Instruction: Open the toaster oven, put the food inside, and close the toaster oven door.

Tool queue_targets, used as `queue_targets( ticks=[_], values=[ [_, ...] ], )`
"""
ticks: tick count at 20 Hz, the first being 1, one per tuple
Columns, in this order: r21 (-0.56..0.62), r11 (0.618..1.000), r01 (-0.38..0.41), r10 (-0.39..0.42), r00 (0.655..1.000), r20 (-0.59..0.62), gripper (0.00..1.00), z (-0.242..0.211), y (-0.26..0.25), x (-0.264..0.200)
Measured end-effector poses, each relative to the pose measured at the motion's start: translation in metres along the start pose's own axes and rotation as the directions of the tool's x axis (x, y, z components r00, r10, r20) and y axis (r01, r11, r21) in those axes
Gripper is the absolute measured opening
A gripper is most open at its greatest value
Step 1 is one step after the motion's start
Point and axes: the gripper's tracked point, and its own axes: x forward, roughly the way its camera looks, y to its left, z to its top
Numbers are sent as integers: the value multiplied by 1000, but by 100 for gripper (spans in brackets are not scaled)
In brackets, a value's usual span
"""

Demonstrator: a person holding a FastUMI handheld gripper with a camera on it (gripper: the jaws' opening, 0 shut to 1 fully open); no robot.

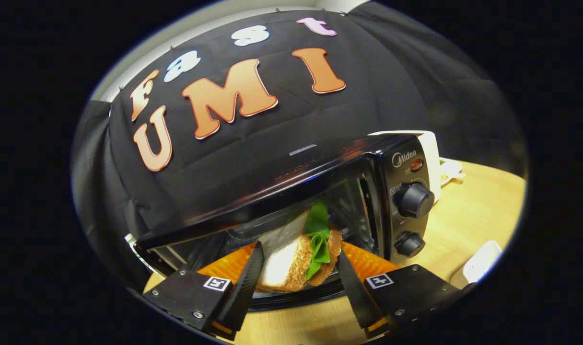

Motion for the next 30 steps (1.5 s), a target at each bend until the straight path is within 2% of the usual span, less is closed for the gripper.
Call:
queue_targets(
  ticks=[2, 7, 9, 12, 18, 21, 25, 30],
  values=[
    [-17, 1000, 0, 0, 1000, -9, 95, 0, -3, 1],
    [-101, 995, 9, -7, 1000, 24, 97, 12, -21, -16],
    [-140, 989, 43, -41, 999, 17, 97, 11, -33, -17],
    [-168, 985, 29, -30, 1000, -4, 97, 6, -34, -21],
    [-229, 972, -55, 42, 997, -60, 97, 2, -37, -66],
    [-231, 962, -147, 126, 987, -103, 97, -9, -36, -104],
    [-234, 954, -187, 154, 977, -150, 97, -26, -55, -135],
    [-239, 937, -257, 192, 946, -263, 97, -65, -56, -165]
  ],
)
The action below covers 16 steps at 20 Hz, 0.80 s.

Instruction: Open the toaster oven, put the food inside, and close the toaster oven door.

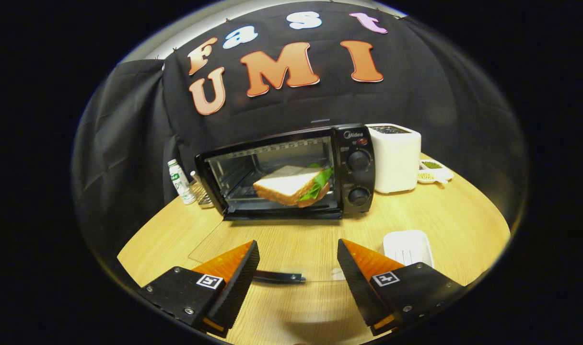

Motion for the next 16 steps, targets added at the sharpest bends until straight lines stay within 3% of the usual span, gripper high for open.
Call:
queue_targets(
  ticks=[8, 16],
  values=[
    [-79, 997, -12, -1, 988, -156, 97, -68, 6, -2],
    [-152, 987, -43, 12, 979, -204, 97, -79, 35, 22]
  ],
)
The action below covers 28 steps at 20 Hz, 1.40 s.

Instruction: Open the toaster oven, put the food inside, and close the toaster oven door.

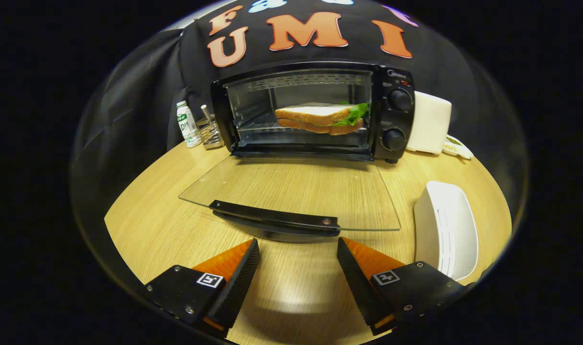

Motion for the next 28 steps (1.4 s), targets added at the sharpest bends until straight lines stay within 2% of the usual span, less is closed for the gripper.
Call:
queue_targets(
  ticks=[3, 5, 8, 11, 14, 21, 23, 26, 28],
  values=[
    [-95, 995, 12, -13, 1000, -11, 99, 1, 13, 4],
    [-113, 994, 9, -7, 1000, 19, 99, 11, 16, 7],
    [-45, 999, -25, 27, 998, 49, 99, 37, 18, 12],
    [-9, 1000, 24, -23, 992, 122, 98, 71, 2, 15],
    [34, 999, 40, -46, 979, 197, 99, 107, -8, 9],
    [31, 992, 125, -128, 927, 353, 98, 184, -26, 1],
    [45, 992, 116, -124, 907, 401, 98, 206, -26, -5],
    [54, 992, 115, -126, 860, 495, 98, 244, -27, -33],
    [39, 990, 138, -135, 805, 577, 98, 275, -30, -67]
  ],
)
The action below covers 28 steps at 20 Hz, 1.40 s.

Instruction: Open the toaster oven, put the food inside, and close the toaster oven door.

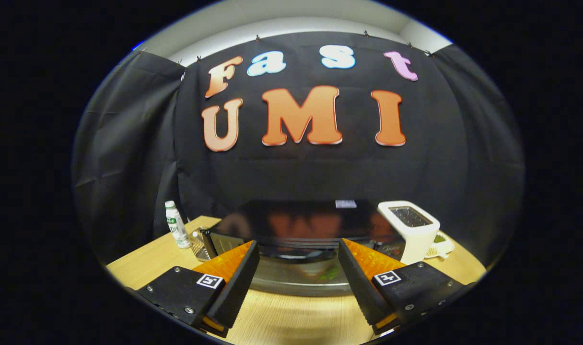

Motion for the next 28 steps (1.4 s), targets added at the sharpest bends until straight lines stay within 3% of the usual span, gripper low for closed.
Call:
queue_targets(
  ticks=[3, 11, 16, 28],
  values=[
    [-22, 1000, 16, -13, 991, 130, 98, 63, -10, -23],
    [-67, 995, 71, -47, 951, 305, 98, 181, -43, -89],
    [-86, 996, 20, 9, 946, 324, 98, 227, -47, -124],
    [-116, 993, -11, 55, 922, 383, 99, 296, -59, -177]
  ],
)
